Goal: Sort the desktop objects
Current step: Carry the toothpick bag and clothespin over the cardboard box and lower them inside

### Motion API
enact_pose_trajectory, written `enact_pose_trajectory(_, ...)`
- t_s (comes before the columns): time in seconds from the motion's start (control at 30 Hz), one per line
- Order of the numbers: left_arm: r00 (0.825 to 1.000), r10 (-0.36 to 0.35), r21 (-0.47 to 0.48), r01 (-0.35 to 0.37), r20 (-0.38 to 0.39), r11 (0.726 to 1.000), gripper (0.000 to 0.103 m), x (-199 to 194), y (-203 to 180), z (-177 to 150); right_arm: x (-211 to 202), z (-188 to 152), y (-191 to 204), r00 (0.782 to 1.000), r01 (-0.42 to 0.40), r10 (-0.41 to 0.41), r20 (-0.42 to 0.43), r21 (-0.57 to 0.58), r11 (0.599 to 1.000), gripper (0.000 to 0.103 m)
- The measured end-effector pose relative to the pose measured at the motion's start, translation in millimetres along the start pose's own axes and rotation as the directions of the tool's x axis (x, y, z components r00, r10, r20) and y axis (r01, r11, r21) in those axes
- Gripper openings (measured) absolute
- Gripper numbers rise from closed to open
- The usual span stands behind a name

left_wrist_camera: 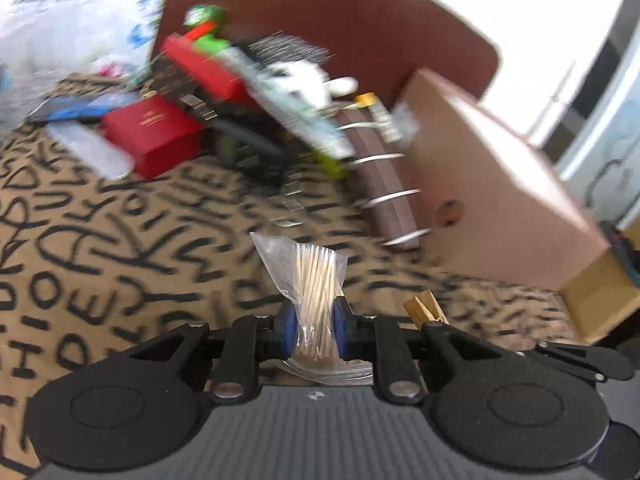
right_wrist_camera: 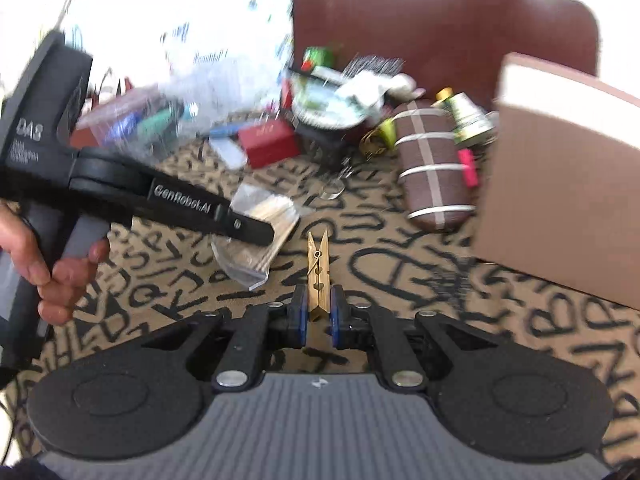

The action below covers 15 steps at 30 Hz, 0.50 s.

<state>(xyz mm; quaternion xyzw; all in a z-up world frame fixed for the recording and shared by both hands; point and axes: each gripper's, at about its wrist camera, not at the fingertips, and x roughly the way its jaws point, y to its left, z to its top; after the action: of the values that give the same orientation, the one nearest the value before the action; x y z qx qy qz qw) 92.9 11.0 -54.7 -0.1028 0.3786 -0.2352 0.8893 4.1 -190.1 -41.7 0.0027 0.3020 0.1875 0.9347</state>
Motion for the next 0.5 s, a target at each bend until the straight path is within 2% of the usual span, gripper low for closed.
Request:
enact_pose_trajectory(0.17,0.990,-0.131,0.046,0.128,0.050,0.991,0.019,-18,-47,14,-49,7,-25,0.992,0.048,-0.053,0.115,0.049,0.998,0.009)
enact_pose_trajectory(0.3,0.973,-0.210,0.101,0.200,0.097,0.975,0.019,-31,-88,38,-83,19,-46,0.972,0.099,-0.114,0.205,0.083,0.992,0.009)
enact_pose_trajectory(0.5,0.960,-0.243,0.181,0.216,0.138,0.959,0.019,-21,-144,77,-111,41,-81,0.930,0.191,-0.213,0.300,0.100,0.977,0.009)
